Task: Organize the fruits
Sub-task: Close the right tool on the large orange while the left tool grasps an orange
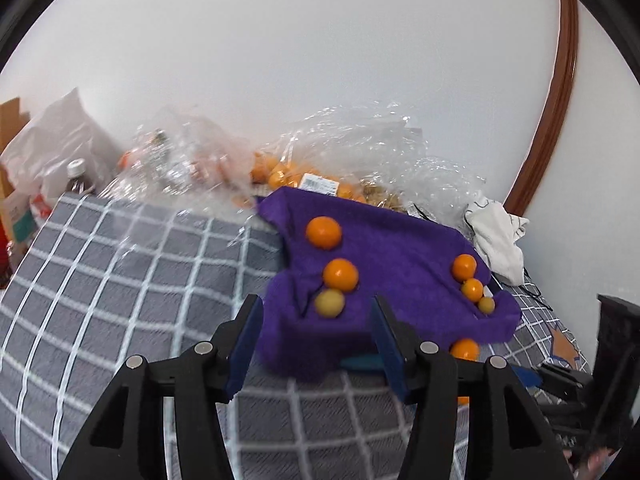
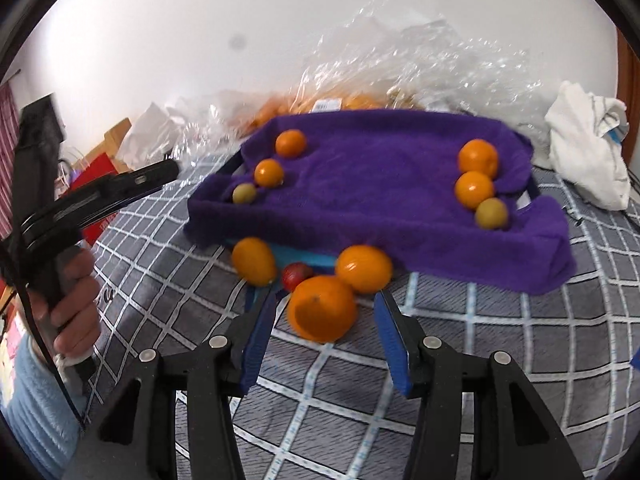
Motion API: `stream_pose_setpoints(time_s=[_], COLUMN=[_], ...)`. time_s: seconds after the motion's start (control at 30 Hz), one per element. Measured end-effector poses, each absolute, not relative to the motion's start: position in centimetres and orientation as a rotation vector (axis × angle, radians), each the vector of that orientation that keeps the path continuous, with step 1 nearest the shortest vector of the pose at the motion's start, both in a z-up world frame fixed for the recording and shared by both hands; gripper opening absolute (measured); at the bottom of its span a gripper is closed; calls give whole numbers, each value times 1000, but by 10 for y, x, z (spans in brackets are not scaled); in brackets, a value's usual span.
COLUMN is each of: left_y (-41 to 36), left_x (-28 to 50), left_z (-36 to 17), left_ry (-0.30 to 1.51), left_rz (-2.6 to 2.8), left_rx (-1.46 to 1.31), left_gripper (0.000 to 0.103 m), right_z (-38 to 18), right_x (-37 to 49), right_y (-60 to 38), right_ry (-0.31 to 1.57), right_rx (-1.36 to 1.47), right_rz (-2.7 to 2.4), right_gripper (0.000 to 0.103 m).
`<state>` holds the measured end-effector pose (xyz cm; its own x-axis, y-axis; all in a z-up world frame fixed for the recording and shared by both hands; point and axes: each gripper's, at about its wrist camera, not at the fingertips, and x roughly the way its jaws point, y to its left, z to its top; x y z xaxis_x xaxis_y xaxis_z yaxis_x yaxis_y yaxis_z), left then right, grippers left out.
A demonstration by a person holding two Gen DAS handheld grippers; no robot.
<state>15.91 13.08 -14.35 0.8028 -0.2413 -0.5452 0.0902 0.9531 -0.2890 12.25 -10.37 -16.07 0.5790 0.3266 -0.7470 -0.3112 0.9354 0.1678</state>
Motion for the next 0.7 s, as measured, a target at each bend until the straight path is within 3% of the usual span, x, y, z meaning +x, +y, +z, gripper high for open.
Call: stream_pose_setpoints(time_s=[0.33,0.43,0.7], left_y=[145,139,115], left_x=[151,151,149], left_z=[-154,-157,-163], left_ry=[626,634,676], left_rz=[-141,-154,-333], left_rx=[-265,-239,-210], left_gripper=[53,53,53], right_z=[-181,-184,-170], right_x=[135,134,111], right_y=[-84,-80,-105], right_ry=[917,906,843], right_rx=[-58,-91,-97], right_rz=[326,307,288], right_gripper=[50,41,41])
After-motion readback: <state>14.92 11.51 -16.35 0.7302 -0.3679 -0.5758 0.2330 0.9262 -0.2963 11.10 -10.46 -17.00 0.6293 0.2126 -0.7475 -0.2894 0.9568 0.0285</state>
